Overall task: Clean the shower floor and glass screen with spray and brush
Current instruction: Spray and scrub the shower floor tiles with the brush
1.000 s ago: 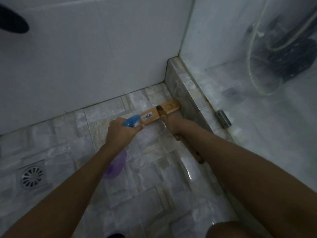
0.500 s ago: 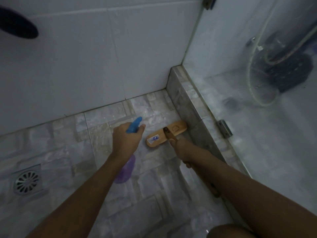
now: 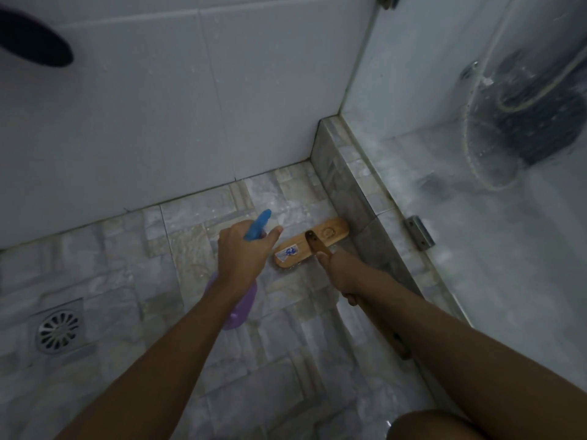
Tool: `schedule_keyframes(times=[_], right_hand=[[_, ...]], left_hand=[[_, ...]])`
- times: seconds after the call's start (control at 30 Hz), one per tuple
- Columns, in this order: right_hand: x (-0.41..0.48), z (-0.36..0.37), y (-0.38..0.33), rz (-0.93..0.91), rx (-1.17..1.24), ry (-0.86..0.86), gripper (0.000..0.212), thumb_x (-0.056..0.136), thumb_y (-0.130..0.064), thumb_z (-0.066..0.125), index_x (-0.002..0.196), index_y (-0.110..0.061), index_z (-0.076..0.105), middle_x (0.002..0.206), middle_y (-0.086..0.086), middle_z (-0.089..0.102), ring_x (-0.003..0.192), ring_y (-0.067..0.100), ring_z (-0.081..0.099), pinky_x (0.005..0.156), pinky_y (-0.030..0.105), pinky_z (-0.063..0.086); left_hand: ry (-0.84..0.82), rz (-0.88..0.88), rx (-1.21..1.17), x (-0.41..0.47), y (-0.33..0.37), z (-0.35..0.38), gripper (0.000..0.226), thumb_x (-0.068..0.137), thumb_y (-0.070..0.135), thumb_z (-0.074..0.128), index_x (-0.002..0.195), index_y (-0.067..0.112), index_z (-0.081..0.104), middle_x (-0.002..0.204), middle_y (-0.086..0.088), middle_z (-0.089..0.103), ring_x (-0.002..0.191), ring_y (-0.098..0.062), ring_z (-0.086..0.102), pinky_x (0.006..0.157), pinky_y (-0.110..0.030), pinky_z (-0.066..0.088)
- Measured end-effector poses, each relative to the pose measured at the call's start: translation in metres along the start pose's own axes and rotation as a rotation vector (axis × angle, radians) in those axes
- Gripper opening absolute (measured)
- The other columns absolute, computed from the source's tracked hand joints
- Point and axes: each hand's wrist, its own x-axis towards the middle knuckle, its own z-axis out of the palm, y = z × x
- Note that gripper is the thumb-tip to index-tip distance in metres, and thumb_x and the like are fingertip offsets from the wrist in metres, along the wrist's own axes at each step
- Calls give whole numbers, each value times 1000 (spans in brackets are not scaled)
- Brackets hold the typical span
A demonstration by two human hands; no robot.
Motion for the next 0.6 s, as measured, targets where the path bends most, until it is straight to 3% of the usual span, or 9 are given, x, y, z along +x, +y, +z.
schedule_keyframes(times=[0.1, 0.23, 0.3, 0.37, 0.47, 0.53, 0.6], right_hand=[[-4, -3, -1, -36, -5, 3, 41, 109, -40, 30, 139, -15, 43, 106, 15, 56, 65, 29, 61, 52, 39, 58], [-9, -1, 11, -9, -22, 17, 46, 108, -48, 29, 114, -8, 52, 79, 15, 56, 48, 25, 54, 36, 28, 46], [-13, 2, 19, 5, 0, 22, 48, 107, -50, 31, 114, -8, 52, 74, 13, 56, 44, 22, 51, 33, 25, 41], [-16, 3, 14, -15, -46, -2, 45, 108, -43, 31, 126, -8, 52, 82, 13, 57, 51, 23, 56, 35, 31, 49], [-2, -10, -24, -29, 37, -1, 34, 110, -30, 35, 137, -14, 46, 108, 24, 54, 79, 37, 65, 59, 51, 60], [21, -19, -62, -75, 93, 47, 37, 109, -25, 41, 143, -12, 42, 118, 25, 54, 93, 42, 65, 59, 42, 58], [46, -29, -99, -163, 7, 69, 41, 107, -18, 43, 145, -3, 40, 107, 22, 60, 86, 39, 64, 40, 23, 47]], left_hand=[[-24, 5, -2, 2, 2, 1, 35, 76, 39, 83, 69, 10, 65, 62, -2, 62, 58, -21, 62, 60, -38, 54], [-15, -6, -31, 1, 1, -3, 37, 80, 39, 80, 61, 12, 62, 55, -4, 60, 54, -25, 61, 57, -42, 55], [2, 22, -43, 0, -2, -11, 36, 81, 36, 80, 60, 13, 62, 54, -2, 59, 51, -22, 59, 54, -39, 54], [23, 42, -37, 0, -5, -21, 33, 81, 34, 81, 63, 14, 62, 56, 1, 59, 51, -16, 58, 54, -34, 53], [70, 79, -51, 5, -11, -36, 28, 79, 27, 83, 67, 14, 62, 59, 4, 58, 51, -6, 53, 54, -22, 46], [99, 109, -35, 10, -15, -43, 26, 77, 23, 84, 67, 14, 62, 58, 5, 57, 51, -4, 52, 54, -23, 44], [110, 139, -40, 13, -15, -49, 25, 78, 22, 84, 68, 12, 63, 59, 3, 58, 52, -8, 54, 55, -25, 46]])
